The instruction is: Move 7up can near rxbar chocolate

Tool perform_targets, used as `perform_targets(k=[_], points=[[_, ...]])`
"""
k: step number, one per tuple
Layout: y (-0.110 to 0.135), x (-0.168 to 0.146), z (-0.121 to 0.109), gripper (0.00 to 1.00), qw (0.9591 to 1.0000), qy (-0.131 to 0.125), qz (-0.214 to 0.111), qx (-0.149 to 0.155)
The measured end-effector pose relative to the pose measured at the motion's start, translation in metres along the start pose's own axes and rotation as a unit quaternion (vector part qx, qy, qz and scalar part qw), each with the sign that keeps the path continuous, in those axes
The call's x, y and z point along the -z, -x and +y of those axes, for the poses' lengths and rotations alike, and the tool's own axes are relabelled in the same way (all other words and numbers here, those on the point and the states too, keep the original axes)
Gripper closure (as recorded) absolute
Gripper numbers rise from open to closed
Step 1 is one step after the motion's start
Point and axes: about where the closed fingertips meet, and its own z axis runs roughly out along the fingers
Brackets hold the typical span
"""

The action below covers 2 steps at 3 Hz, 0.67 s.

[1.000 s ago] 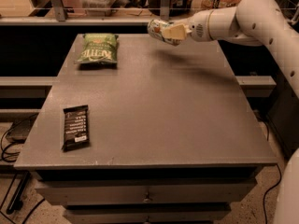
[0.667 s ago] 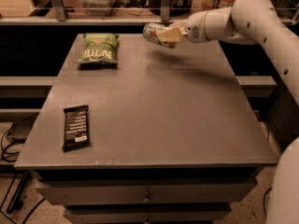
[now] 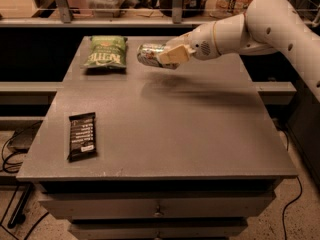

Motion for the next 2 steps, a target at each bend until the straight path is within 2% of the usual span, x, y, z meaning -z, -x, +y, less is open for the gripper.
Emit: perform_targets(k=[1, 2], points=[[-0.001, -0.005, 0.054, 1.00, 0.9982, 0.058, -0.001, 0.014], [0.000, -0.018, 0.109, 0.81, 0.9919, 0.125, -0.010, 0.020]])
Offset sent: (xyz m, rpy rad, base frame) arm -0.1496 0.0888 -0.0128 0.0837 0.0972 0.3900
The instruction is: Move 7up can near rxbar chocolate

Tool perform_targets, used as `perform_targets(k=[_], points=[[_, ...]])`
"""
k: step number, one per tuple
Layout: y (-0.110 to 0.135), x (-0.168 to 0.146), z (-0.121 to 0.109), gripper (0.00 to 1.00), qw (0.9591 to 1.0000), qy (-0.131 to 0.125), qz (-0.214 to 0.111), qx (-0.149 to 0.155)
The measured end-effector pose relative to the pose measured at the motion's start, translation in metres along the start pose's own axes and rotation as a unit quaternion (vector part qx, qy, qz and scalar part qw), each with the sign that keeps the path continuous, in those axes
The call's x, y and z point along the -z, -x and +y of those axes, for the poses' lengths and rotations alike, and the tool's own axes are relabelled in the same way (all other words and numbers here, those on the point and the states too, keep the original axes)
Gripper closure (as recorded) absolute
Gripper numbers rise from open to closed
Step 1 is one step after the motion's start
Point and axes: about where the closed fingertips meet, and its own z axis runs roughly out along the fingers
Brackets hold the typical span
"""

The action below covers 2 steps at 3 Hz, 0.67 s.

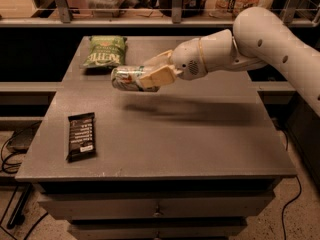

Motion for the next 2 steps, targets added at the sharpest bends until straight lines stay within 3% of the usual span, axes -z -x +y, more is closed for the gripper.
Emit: perform_targets(k=[1, 2], points=[[-0.003, -0.025, 0.034, 0.58, 0.9983, 0.057, -0.010, -0.005], [-0.011, -0.047, 0.057, 0.35, 0.9948, 0.098, -0.018, -0.023]])
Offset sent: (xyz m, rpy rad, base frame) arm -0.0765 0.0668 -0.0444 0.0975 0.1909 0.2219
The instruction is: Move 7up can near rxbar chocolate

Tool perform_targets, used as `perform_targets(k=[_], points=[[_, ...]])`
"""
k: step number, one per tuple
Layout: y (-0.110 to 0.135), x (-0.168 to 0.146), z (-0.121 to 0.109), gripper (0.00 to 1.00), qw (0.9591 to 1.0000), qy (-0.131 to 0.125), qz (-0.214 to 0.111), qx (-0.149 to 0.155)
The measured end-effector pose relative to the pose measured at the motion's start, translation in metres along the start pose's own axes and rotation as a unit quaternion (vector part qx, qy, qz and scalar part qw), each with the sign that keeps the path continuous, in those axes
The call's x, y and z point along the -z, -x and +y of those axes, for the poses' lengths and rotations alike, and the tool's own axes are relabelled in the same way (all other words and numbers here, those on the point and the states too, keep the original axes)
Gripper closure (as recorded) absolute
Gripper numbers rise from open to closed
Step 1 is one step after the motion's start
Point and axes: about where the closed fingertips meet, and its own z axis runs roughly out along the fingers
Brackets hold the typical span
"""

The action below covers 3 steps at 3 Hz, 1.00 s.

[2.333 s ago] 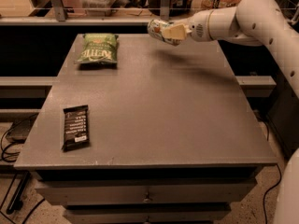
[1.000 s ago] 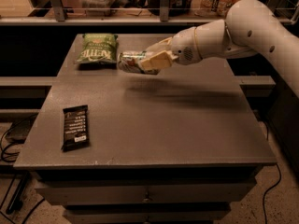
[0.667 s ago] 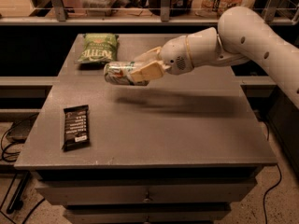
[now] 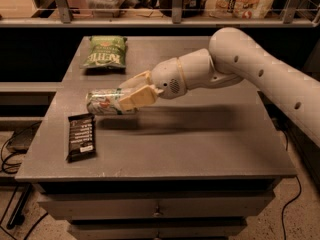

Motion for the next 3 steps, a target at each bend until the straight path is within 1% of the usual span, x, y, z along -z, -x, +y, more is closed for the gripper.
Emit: perform_targets(k=[1, 2, 3], points=[[-0.006, -0.012, 0.004, 0.12, 1.0000, 0.002, -0.007, -0.006], [-0.009, -0.005, -0.007, 0.00, 0.9988, -0.043, -0.020, -0.012], [-0.006, -0.005, -0.015, 0.00, 0.9979, -0.059, -0.026, -0.012]])
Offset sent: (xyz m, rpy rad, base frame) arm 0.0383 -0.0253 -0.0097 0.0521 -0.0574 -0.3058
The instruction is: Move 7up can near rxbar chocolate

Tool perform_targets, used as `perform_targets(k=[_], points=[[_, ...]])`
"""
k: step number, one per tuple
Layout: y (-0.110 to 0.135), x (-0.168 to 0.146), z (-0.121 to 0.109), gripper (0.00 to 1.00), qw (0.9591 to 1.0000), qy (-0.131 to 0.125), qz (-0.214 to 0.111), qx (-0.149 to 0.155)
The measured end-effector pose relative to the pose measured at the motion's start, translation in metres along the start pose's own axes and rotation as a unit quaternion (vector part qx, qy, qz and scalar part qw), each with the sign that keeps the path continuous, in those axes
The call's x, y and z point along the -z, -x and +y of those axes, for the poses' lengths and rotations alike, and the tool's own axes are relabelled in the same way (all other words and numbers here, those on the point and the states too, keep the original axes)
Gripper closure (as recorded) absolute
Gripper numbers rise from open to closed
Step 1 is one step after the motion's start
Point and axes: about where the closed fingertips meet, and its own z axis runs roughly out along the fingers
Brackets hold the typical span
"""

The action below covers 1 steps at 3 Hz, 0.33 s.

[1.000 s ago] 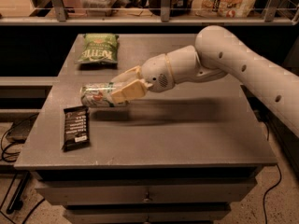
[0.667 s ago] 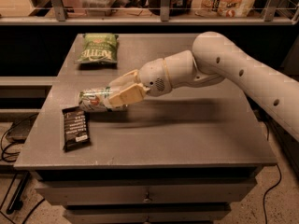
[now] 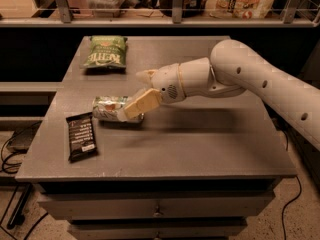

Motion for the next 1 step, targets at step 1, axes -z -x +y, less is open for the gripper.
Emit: perform_targets(k=[1], points=[[0.0000, -0.0001, 0.0000, 0.00, 1.0000, 0.000, 0.000, 0.000]])
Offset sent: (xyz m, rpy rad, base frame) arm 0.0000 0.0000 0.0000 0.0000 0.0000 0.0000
